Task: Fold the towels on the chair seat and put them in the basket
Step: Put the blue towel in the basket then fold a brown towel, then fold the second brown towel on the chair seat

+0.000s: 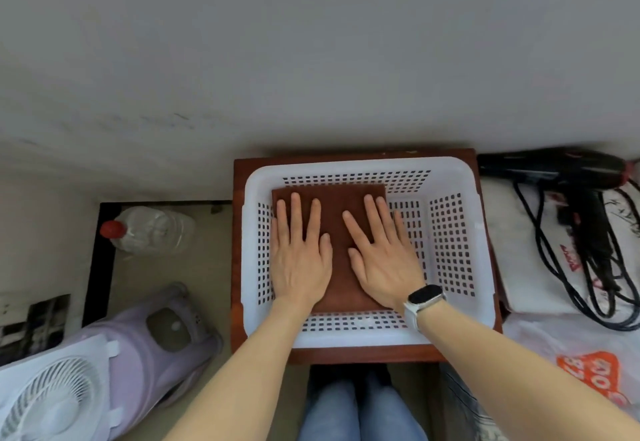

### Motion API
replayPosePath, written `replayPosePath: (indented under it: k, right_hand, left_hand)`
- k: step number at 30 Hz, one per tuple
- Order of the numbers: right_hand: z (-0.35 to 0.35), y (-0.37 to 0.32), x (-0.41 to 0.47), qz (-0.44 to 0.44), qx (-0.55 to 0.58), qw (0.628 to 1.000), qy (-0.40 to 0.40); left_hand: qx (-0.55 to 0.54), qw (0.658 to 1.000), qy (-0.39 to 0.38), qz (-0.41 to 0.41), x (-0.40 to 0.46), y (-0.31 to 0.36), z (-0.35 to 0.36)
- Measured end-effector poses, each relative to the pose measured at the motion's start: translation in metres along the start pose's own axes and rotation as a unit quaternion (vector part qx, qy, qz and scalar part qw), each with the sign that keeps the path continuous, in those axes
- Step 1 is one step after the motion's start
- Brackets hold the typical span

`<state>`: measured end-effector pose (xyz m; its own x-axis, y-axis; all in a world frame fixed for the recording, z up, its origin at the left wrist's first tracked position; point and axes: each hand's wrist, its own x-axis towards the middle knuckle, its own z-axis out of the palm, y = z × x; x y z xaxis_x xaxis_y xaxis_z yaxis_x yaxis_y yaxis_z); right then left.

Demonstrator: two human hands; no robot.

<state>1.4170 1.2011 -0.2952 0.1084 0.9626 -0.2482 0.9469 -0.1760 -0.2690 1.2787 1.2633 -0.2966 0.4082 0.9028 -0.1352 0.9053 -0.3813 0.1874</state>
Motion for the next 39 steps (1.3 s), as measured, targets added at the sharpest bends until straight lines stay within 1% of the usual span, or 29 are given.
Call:
replayPosePath:
  k: [6, 11, 15, 17, 19, 22, 24, 27, 31, 35, 39]
  right_hand:
    - [0.010, 0.005, 0.008, -0.011, 0.011, 1.000, -0.013]
    - [-0.005, 0.006, 0.004, -0.029, 0.026, 0.997, -0.070]
    - [-0.038, 0.004, 0.000, -0.053, 0.010, 0.992, -0.115]
    - [-0.062, -0.003, -0.001, -0.052, -0.002, 0.991, -0.121]
    - [-0.087, -0.017, -0.003, -0.054, 0.010, 0.993, -0.107]
    - [-0.122, -0.048, -0.009, -0.076, 0.086, 0.990, -0.078]
    - [-0.141, -0.080, -0.020, -0.106, 0.133, 0.982, -0.083]
    - [-0.153, -0.139, -0.048, -0.175, 0.160, 0.968, -0.077]
    - [-0.139, -0.235, -0.111, -0.284, 0.162, 0.940, -0.092]
    - [-0.100, -0.329, -0.209, -0.412, 0.125, 0.892, -0.141]
    - [-0.048, -0.411, -0.335, -0.488, 0.066, 0.840, -0.227]
  left_hand:
    - [0.034, 0.999, 0.004, -0.003, 0.004, -0.002, 0.008]
    - [0.045, 0.998, -0.047, -0.007, 0.001, 0.004, -0.006]
    - [0.076, 0.994, -0.082, 0.006, 0.000, 0.011, -0.037]
    - [0.060, 0.996, -0.064, 0.008, -0.003, 0.015, -0.060]
    - [0.011, 1.000, -0.021, -0.013, -0.013, 0.014, -0.084]
    - [-0.053, 0.995, 0.052, -0.071, -0.047, -0.002, -0.119]
    - [-0.089, 0.984, 0.089, -0.129, -0.082, -0.021, -0.138]
    - [-0.134, 0.953, 0.145, -0.232, -0.149, -0.059, -0.163]
    - [-0.174, 0.894, 0.218, -0.351, -0.266, -0.109, -0.186]
    - [-0.196, 0.825, 0.267, -0.458, -0.415, -0.139, -0.191]
    - [-0.167, 0.746, 0.310, -0.566, -0.598, -0.142, -0.175]
